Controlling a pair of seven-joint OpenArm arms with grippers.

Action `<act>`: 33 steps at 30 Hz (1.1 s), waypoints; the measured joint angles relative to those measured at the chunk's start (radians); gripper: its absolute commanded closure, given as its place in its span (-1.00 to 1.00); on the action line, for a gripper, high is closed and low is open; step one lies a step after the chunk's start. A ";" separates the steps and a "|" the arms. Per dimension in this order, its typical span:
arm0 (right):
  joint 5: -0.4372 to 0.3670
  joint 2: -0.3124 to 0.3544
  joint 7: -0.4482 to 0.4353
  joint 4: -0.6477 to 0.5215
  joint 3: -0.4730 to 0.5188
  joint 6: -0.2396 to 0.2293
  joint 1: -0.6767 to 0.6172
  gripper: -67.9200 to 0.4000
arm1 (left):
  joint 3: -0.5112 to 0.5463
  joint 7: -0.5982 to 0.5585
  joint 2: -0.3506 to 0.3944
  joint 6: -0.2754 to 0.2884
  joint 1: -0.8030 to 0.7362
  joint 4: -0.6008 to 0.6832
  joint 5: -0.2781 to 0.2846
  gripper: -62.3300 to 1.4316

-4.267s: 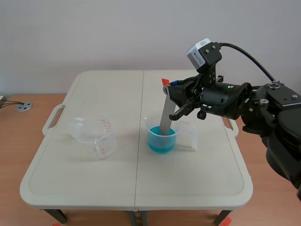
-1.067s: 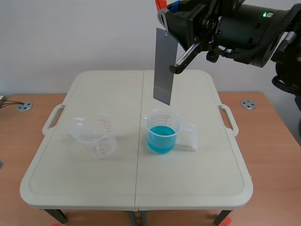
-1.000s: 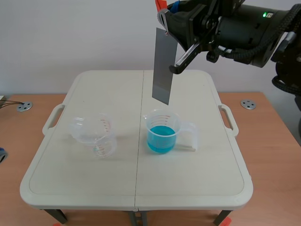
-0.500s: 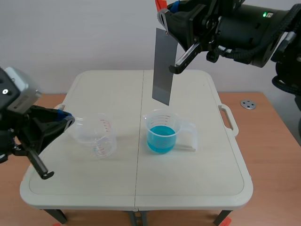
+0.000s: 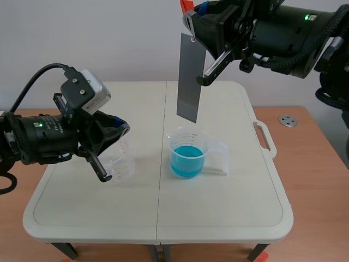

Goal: Hold the metal plate by the orange handle, dip it into the blue solution, take it out and point at it, then put the plate back in the beaker on the left.
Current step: 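Raise the plate and point at it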

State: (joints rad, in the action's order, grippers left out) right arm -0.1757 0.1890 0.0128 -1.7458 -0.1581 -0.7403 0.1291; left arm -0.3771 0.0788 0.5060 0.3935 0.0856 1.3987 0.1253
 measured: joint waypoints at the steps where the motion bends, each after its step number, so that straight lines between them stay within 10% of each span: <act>1: 0.000 0.000 0.000 0.000 0.000 0.000 0.000 0.95 | -0.009 0.000 -0.013 -0.001 0.013 -0.011 0.000 0.90; 20: 0.000 0.000 0.014 0.000 0.000 0.000 0.000 0.95 | -0.088 0.019 -0.188 -0.003 0.137 -0.084 -0.153 0.90; 33: 0.000 0.000 0.015 0.000 0.000 0.000 0.000 0.95 | -0.089 0.019 -0.196 -0.003 0.139 -0.084 -0.160 0.90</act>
State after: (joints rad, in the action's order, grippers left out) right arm -0.1757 0.1894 0.0277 -1.7458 -0.1581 -0.7403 0.1291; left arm -0.4656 0.0978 0.3103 0.3901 0.2249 1.3151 -0.0345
